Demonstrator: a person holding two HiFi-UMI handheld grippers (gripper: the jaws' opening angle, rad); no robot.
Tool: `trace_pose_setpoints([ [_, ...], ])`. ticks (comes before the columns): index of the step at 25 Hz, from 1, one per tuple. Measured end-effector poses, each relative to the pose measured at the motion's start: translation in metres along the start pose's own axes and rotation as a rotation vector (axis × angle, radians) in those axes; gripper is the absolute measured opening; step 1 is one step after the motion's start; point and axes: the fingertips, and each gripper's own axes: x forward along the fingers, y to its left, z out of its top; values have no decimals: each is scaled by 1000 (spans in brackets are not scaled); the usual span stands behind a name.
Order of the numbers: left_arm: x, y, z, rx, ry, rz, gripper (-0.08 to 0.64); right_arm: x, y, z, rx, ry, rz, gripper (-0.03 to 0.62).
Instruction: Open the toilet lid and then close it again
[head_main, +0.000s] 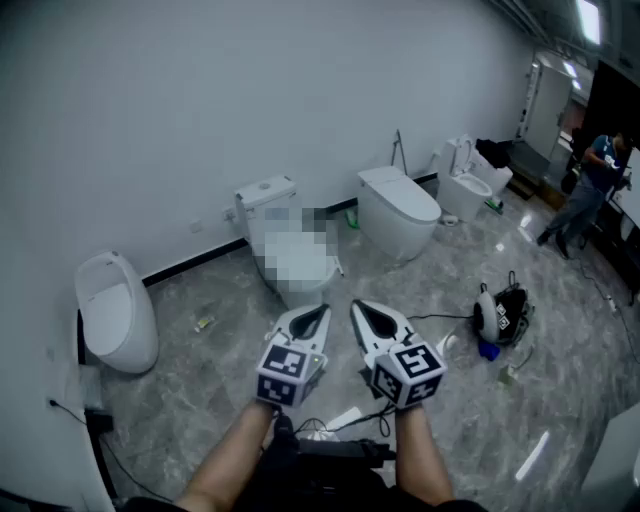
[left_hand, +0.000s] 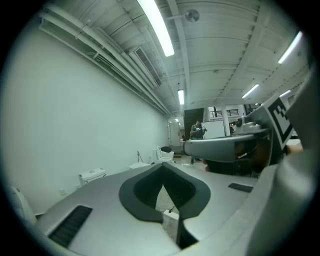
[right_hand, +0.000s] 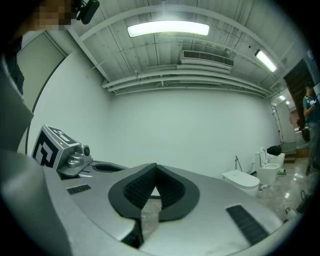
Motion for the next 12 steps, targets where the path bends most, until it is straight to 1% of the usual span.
trace_pose_setpoints([
  [12,2,5,-2,2,7,4,9,4,-4,-5,25,7,-7,11],
])
